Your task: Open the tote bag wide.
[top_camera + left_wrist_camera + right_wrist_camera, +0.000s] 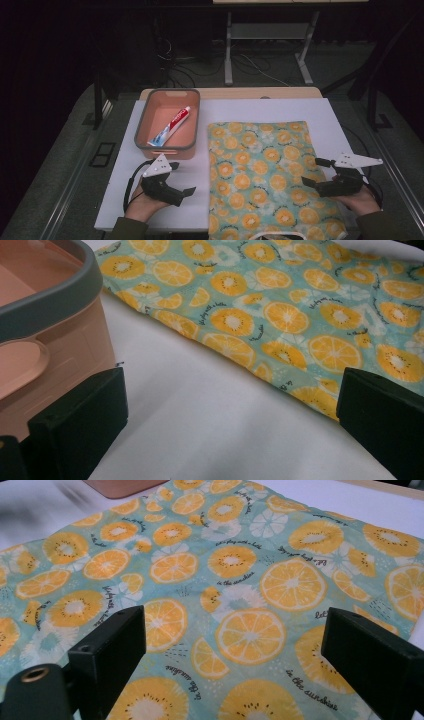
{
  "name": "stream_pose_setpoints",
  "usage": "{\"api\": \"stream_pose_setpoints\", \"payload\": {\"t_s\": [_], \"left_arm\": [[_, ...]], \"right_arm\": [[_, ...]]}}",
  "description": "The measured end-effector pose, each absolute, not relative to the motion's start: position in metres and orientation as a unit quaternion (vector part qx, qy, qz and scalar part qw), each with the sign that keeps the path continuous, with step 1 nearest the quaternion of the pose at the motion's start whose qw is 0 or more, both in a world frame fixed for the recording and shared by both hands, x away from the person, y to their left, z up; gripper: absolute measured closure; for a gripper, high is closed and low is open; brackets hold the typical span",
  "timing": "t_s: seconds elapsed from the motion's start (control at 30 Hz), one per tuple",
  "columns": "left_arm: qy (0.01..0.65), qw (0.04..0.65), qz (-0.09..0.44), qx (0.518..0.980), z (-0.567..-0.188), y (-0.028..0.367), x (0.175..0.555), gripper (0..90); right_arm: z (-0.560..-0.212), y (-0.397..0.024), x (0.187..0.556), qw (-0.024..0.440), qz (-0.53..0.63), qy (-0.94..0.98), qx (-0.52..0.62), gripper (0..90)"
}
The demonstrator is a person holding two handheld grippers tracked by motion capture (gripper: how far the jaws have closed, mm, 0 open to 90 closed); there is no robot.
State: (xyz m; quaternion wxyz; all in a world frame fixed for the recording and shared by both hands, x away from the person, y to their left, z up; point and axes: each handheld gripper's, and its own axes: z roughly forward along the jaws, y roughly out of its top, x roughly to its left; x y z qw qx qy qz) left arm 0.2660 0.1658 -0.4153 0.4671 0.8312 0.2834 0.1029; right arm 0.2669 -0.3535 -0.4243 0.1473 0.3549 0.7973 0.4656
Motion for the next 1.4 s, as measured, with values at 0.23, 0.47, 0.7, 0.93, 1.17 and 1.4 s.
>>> {"api": "stream_pose_setpoints", "payload": {"t_s": [0.23, 0.47, 0.7, 0.93, 1.17, 1.4], "left_arm": [[0.283, 0.462, 0.097, 0.835, -0.418, 0.158, 0.265, 0.0], [0.274, 0.457, 0.09, 0.842, -0.42, 0.145, 0.266, 1.3], [0.262, 0.451, 0.081, 0.849, -0.425, 0.125, 0.268, 6.3], [0.265, 0.439, 0.082, 0.855, -0.433, 0.106, 0.272, 14.2], [0.283, 0.422, 0.079, 0.858, -0.443, 0.093, 0.276, 19.4], [0.273, 0.396, 0.065, 0.874, -0.453, 0.085, 0.277, 29.3]], "right_arm": [[-0.423, -0.353, 0.267, 0.145, 0.471, 0.796, 0.353, 10.6], [-0.423, -0.351, 0.267, 0.146, 0.47, 0.796, 0.353, 10.6], [-0.423, -0.351, 0.267, 0.147, 0.468, 0.798, 0.35, 10.6], [-0.424, -0.35, 0.267, 0.147, 0.466, 0.799, 0.35, 10.6], [-0.424, -0.349, 0.267, 0.148, 0.464, 0.8, 0.349, 10.6], [-0.424, -0.349, 0.267, 0.148, 0.464, 0.801, 0.349, 10.6]]}}
